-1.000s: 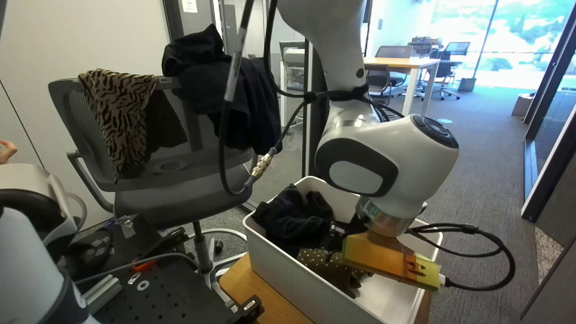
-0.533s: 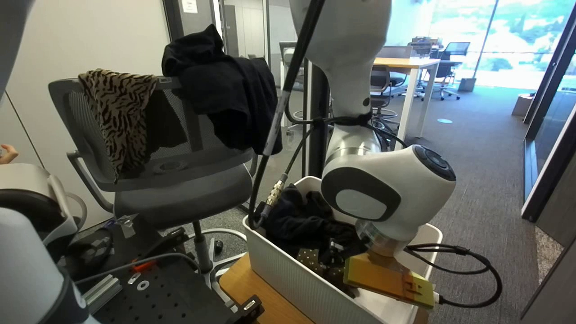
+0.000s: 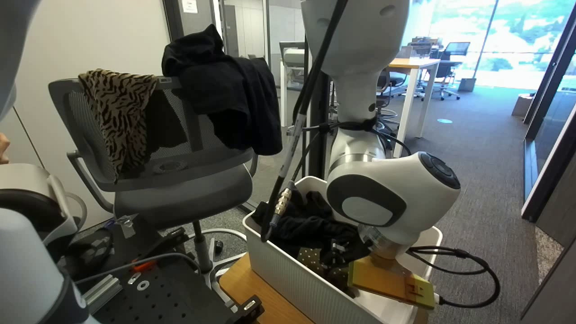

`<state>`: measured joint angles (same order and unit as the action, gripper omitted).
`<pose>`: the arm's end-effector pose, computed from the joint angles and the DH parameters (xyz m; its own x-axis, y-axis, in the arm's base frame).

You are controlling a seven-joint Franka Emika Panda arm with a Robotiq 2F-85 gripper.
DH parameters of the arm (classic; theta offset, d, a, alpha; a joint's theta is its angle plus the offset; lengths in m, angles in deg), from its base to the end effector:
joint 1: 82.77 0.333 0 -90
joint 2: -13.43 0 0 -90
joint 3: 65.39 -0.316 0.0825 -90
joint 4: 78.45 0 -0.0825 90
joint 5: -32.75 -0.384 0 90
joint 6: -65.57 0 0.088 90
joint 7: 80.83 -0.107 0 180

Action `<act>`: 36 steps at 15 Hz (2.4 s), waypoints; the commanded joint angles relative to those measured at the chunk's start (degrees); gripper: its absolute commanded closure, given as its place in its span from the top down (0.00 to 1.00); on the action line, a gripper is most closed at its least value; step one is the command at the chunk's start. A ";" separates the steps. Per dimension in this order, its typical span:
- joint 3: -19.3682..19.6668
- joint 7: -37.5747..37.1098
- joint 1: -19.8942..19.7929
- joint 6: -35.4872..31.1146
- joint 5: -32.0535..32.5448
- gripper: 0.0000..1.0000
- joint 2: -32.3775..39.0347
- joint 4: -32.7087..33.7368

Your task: Pick up the sock with green and white dots from the box and put it on the chair's headrest

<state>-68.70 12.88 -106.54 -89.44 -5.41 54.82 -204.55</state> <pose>0.4533 -0.1873 0.0332 0.8090 0.5590 0.1819 0.5878 -0.7636 -0.2674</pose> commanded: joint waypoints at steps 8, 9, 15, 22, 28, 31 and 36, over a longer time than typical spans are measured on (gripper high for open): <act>-3.33 -0.63 -3.28 1.09 2.08 1.00 -0.28 0.77; -3.36 -0.62 -3.26 1.04 2.13 1.00 -0.23 0.79; -3.40 -0.74 -3.24 1.05 2.55 1.00 -0.31 0.79; -3.76 -0.49 -3.59 0.76 2.47 0.66 -0.21 0.86; -3.86 -0.48 -3.67 0.83 2.48 0.20 -0.21 0.96; -3.85 -0.48 -3.71 0.84 2.48 0.06 -0.28 0.98; -3.82 -0.51 -3.75 0.98 2.54 0.07 -0.44 1.01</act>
<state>-71.34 12.88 -108.81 -89.10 -4.27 54.82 -204.03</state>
